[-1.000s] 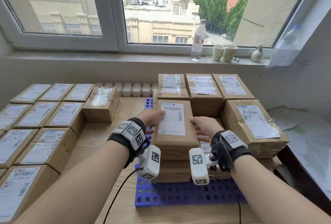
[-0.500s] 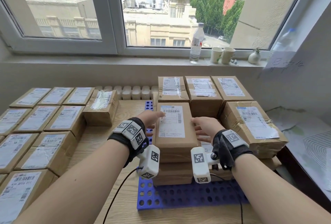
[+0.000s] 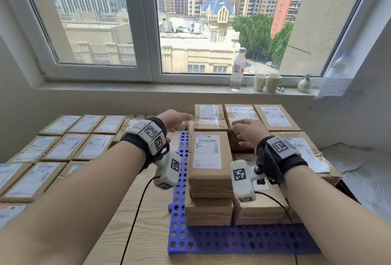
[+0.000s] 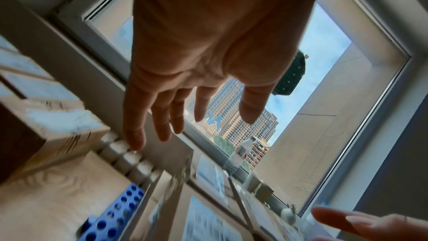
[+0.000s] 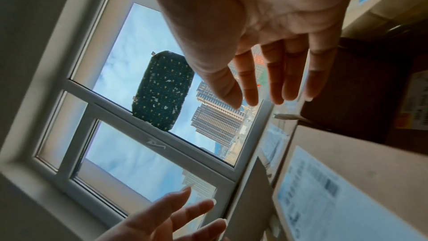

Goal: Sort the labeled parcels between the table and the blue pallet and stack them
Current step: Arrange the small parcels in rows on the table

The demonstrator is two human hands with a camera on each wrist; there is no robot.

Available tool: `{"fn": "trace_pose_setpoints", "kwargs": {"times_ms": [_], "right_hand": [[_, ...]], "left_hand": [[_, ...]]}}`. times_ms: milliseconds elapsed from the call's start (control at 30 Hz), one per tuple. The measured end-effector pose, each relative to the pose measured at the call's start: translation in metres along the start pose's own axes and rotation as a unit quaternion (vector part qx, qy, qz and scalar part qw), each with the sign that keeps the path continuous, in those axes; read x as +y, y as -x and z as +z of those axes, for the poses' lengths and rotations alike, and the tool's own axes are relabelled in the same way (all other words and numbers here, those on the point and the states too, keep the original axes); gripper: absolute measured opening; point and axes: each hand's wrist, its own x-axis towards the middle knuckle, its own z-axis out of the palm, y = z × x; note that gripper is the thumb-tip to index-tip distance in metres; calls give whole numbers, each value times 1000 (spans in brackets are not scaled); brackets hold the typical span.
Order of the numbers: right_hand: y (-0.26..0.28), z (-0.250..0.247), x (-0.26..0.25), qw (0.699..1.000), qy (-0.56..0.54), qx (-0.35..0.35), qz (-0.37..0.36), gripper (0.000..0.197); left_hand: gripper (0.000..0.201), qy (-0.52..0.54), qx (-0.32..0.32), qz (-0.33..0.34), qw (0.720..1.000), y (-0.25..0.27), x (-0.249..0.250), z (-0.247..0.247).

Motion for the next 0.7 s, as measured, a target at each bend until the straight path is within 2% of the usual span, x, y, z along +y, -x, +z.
{"fn": "trace_pose_setpoints", "kwargs": {"times_ms": [100, 367, 567, 700], "right_hand": [[1, 7, -18, 1000, -9, -9, -24, 11], [12, 63, -45, 992, -11, -101, -69, 13], [-2, 124, -62, 990, -4, -129, -62, 15], [-29, 175, -79, 991, -4, -126, -38, 14]], "left_hand": [[55, -4, 24, 3, 1000, 9, 1, -14], [46, -54, 56, -3, 997, 21, -28, -64], [38, -40, 101, -21, 994, -8, -61, -130], [38, -13, 81, -36, 996, -43, -89, -161]]}}
